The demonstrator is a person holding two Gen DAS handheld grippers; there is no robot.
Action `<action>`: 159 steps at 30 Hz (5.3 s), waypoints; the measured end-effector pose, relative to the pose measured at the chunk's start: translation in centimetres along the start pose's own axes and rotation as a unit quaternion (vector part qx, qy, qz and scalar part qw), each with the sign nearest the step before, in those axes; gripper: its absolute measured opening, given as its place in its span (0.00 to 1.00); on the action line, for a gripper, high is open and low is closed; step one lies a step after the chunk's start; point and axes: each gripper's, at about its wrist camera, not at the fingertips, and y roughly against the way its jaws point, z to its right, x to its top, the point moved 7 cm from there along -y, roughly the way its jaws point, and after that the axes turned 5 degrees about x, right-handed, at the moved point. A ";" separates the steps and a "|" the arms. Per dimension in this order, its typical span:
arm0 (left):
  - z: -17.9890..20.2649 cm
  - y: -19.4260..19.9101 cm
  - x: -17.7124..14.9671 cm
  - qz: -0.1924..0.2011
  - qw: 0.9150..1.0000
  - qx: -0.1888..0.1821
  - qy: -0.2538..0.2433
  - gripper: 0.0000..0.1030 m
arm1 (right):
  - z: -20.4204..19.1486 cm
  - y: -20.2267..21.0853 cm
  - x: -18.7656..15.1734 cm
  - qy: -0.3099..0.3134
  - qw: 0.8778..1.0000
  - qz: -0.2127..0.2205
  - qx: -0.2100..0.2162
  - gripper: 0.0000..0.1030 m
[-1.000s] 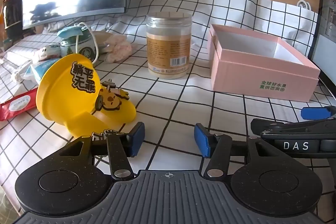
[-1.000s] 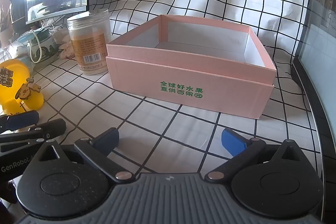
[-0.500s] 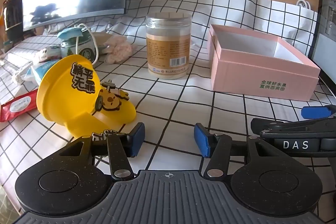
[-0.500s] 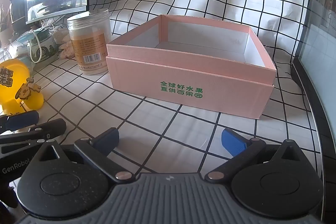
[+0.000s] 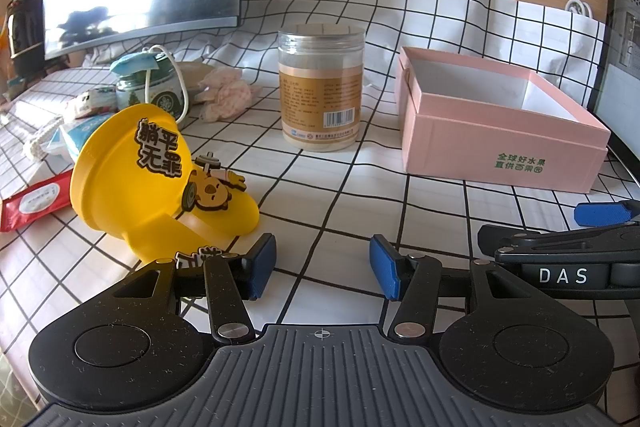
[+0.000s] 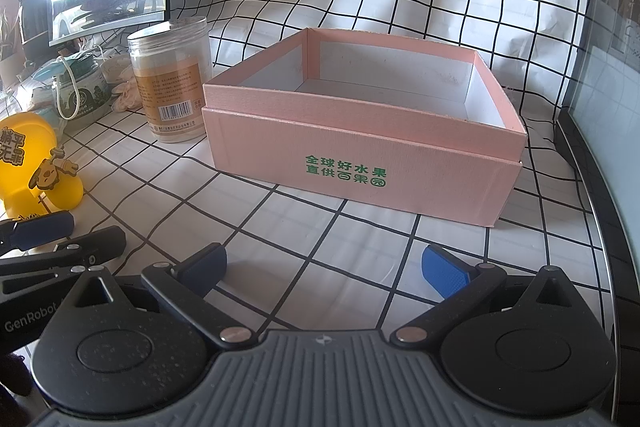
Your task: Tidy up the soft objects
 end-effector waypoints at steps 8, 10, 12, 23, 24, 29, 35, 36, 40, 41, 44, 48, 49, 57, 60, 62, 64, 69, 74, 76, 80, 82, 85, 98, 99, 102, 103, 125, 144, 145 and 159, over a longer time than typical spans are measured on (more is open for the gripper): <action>0.0 0.0 0.0 0.000 1.000 0.001 0.000 0.56 | 0.0 0.0 0.0 0.000 1.000 0.000 0.000 1.00; 0.0 0.0 0.0 0.000 1.000 0.000 0.000 0.56 | 0.0 0.0 0.0 0.000 1.000 0.000 0.000 1.00; 0.0 0.0 0.0 0.000 1.000 0.000 0.000 0.56 | 0.0 0.0 0.0 0.000 1.000 0.000 0.000 1.00; 0.0 0.0 0.0 0.001 1.000 0.001 -0.001 0.56 | 0.0 0.0 0.0 0.000 1.000 0.000 0.000 1.00; 0.0 0.0 0.0 0.001 1.000 0.001 -0.001 0.56 | 0.0 0.0 0.0 0.000 1.000 0.000 0.000 1.00; 0.0 0.0 0.0 0.001 1.000 0.001 -0.001 0.56 | 0.0 0.0 0.0 0.000 1.000 0.000 0.000 1.00; 0.0 0.0 0.0 0.001 1.000 0.001 -0.001 0.56 | 0.0 0.0 0.0 0.000 1.000 0.000 0.000 1.00; 0.1 0.0 0.0 0.001 1.000 0.001 -0.001 0.56 | 0.0 0.0 0.0 0.000 1.000 0.000 0.000 1.00; 0.0 0.0 0.0 0.001 1.000 0.001 -0.001 0.56 | 0.0 0.1 0.0 0.000 1.000 0.000 0.000 1.00; 0.1 0.0 0.0 0.001 1.000 0.001 -0.001 0.56 | 0.0 0.1 0.0 0.000 1.000 0.000 0.000 1.00; 0.1 0.0 0.0 0.001 1.000 0.002 -0.002 0.56 | 0.0 0.1 0.0 0.000 1.000 0.000 0.000 1.00; -0.1 0.2 -0.1 0.000 1.000 0.002 -0.001 0.56 | 0.0 0.0 0.0 0.000 1.000 0.000 0.000 1.00; -0.1 0.1 -0.1 -0.001 1.000 0.002 -0.001 0.56 | 0.0 0.0 0.0 0.000 1.000 0.000 0.000 1.00; -0.5 0.0 0.1 -0.008 1.000 0.001 0.002 0.56 | -0.1 0.0 0.0 0.000 1.000 0.000 0.000 1.00; -0.4 0.0 0.2 -0.018 1.000 -0.002 -0.006 0.56 | -0.2 -0.1 0.0 0.001 1.000 -0.001 0.002 1.00; -0.4 0.1 0.2 -0.031 0.999 -0.011 -0.016 0.55 | -0.2 -0.3 0.2 0.001 1.000 -0.019 0.006 1.00; -0.4 0.3 0.3 -0.047 0.998 -0.025 -0.026 0.50 | -0.2 -0.8 0.4 0.002 0.999 -0.044 0.009 1.00; -1.1 1.8 -0.2 -0.088 0.991 -0.097 -0.038 0.26 | -0.1 -1.3 1.0 -0.006 0.995 -0.097 0.003 1.00; -4.8 5.0 0.8 -0.085 0.985 -0.151 -0.014 0.26 | -0.3 -1.3 0.8 -0.009 0.994 -0.109 0.000 1.00; -7.8 6.2 2.2 -0.068 0.987 -0.148 -0.006 0.26 | -0.5 -1.2 0.8 -0.011 0.994 -0.112 -0.001 1.00; -14.8 6.0 5.0 -0.048 0.993 -0.106 -0.010 0.26 | -2.2 -1.5 1.3 0.009 0.989 -0.148 0.019 1.00; -18.6 4.4 6.0 -0.058 0.996 -0.070 -0.007 0.26 | -3.3 -1.2 1.6 0.011 0.989 -0.146 -0.001 0.99; -24.5 1.7 8.2 -0.065 0.997 -0.019 0.039 0.26 | -5.8 0.2 2.8 0.034 0.992 -0.123 -0.015 0.99; -32.5 -9.8 12.4 -0.060 0.997 -0.009 0.058 0.27 | -20.0 0.2 18.6 0.021 0.998 -0.058 0.021 0.99; -31.8 -10.4 12.2 -0.057 0.998 -0.011 0.023 0.27 | -21.6 -0.4 19.5 0.035 0.997 -0.060 0.025 0.99; -30.8 -11.0 10.7 -0.050 0.996 -0.008 -0.073 0.32 | -25.4 -2.4 21.5 0.065 0.994 -0.080 0.040 0.99; -31.1 -10.9 10.3 -0.045 0.995 -0.007 -0.092 0.32 | -26.1 -2.8 22.0 0.069 0.993 -0.085 0.043 0.99; -40.7 -13.7 12.3 -0.134 0.983 0.060 0.109 0.33 | -32.4 -2.6 31.0 0.110 0.985 -0.041 0.123 0.98; -42.3 -17.1 13.3 -0.130 0.983 0.123 0.028 0.61 | -25.6 -8.2 28.3 0.096 0.982 -0.080 0.144 0.98; -42.7 -17.3 13.5 -0.125 0.984 0.119 0.036 0.62 | -25.5 -8.6 28.2 0.096 0.982 -0.084 0.142 0.98; -46.9 -19.6 14.3 -0.110 0.975 0.154 0.113 0.70 | -28.8 -11.5 25.4 0.155 0.961 -0.142 0.179 0.84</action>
